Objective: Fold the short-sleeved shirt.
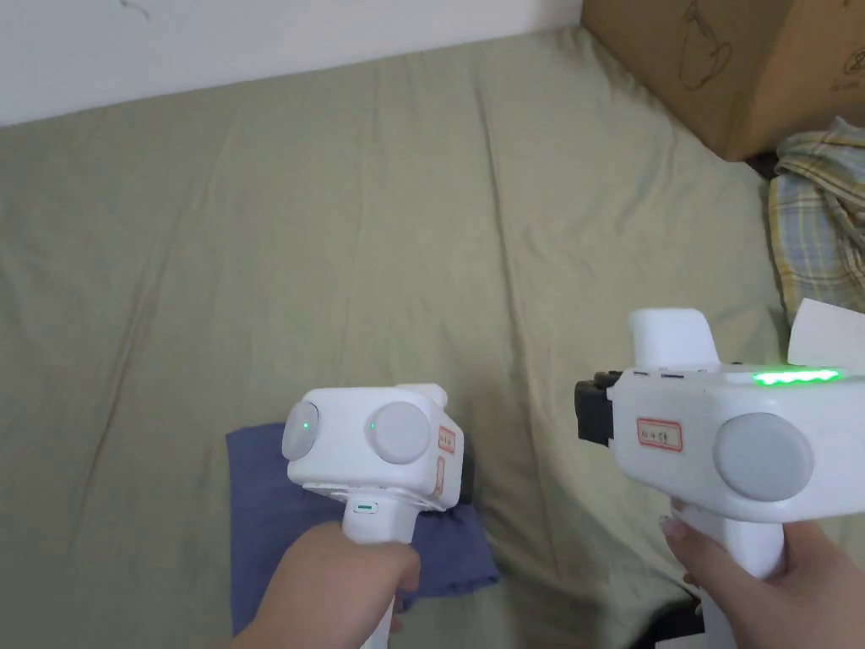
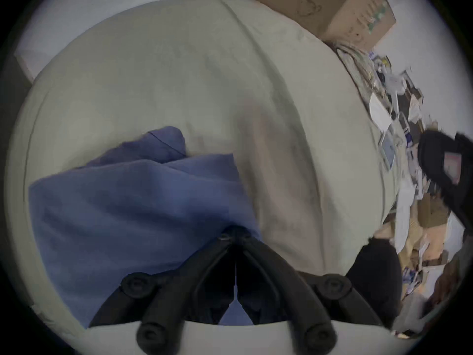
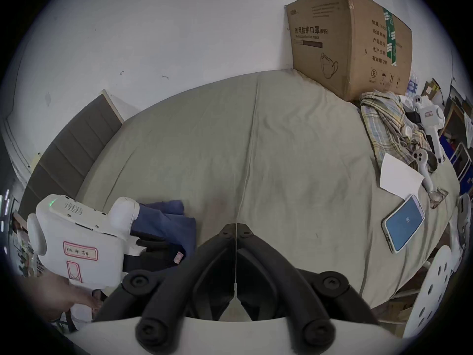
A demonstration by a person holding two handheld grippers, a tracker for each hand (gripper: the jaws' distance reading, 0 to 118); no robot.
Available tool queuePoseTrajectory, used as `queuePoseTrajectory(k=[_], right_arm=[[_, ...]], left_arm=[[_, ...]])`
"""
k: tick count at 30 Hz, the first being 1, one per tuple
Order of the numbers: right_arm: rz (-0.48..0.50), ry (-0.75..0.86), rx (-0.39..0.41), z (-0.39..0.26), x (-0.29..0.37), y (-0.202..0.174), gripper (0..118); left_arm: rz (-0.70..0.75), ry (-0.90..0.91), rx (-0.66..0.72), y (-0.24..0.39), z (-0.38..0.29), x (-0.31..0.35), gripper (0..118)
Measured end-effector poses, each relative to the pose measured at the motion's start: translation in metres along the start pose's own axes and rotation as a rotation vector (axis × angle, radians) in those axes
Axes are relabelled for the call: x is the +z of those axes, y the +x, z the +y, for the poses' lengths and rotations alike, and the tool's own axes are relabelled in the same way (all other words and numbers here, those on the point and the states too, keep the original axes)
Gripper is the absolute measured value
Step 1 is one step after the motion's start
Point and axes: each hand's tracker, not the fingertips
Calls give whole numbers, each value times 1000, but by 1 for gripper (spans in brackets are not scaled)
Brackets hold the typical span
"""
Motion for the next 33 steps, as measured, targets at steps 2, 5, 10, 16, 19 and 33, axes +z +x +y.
queuePoseTrajectory(k=[2,5,10,16,19,33], right_arm=[[15,-3,-11,2,0,2,1],[36,7,-26,8,6,4,6],[143,-20,-24,22,7,-4,6],[210,-166,107,13,-42,-71,5],[250,-304,83,2,-79,-93,5],[193,-414,96,-11,-118,-71,5]], left_arm=[[-123,17,43,-5,1,10,0],[-273,131,107,-23,-4,47,0],[-51,332,63,-87,-28,118,0],[63,369,255,-175,-72,150,0],[58,358,347,-204,-91,151,0],[-175,313,416,-241,-103,115,96]])
